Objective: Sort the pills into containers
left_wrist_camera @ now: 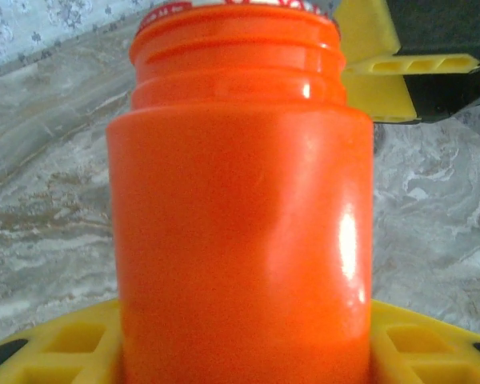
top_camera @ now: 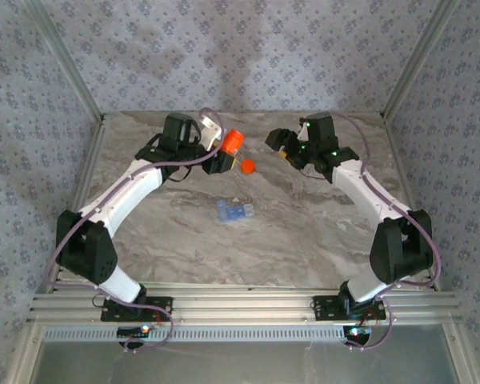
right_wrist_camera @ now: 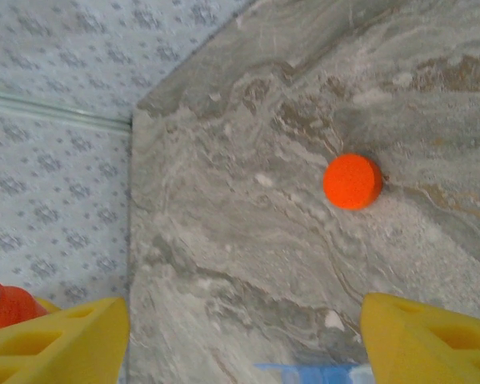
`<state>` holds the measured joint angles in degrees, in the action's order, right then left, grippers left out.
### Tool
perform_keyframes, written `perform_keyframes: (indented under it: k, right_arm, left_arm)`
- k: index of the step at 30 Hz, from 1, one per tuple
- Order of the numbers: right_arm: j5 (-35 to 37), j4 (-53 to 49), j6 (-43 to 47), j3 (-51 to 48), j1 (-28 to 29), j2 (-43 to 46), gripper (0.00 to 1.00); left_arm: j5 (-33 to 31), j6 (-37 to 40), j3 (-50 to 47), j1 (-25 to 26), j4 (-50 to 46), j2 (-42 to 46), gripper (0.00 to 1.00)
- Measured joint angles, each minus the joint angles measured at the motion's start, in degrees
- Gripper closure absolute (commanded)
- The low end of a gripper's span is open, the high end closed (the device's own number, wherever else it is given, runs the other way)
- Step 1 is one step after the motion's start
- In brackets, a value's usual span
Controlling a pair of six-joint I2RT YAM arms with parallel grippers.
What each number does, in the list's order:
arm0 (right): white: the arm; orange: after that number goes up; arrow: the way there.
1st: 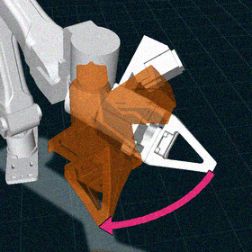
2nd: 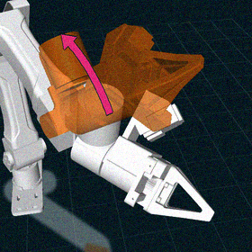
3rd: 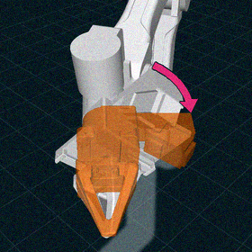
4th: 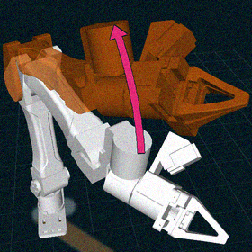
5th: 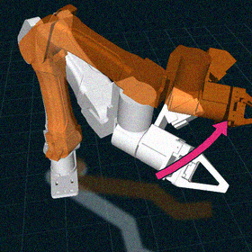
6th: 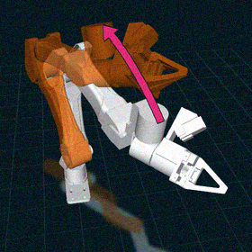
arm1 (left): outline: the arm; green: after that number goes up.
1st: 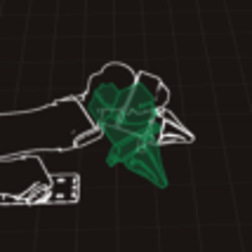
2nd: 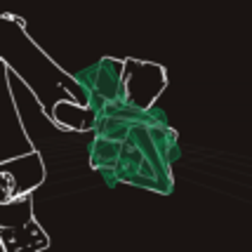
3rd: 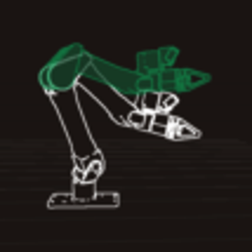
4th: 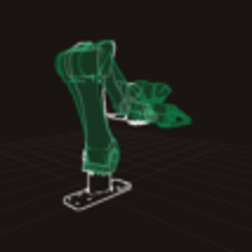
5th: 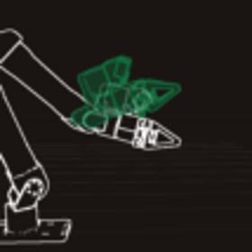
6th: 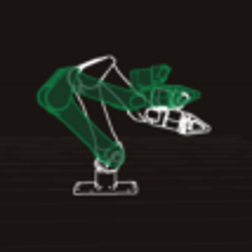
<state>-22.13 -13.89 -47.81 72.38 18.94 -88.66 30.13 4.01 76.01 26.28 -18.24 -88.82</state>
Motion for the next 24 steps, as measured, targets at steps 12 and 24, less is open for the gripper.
perform_keyframes:
  k: [12,24]
  right_arm:
    - [2.0,-8.3,7.3,-3.4,7.5,0.1,0.23]
    - [4.6,-22.9,20.4,4.9,15.0,-12.0,0.29]
  left_arm:
    - [-5.7,-5.1,-15.2,0.7,1.4,13.0,1.00]
    - [-13.6,-17.2,-30.7,3.7,2.2,26.1,1.00]
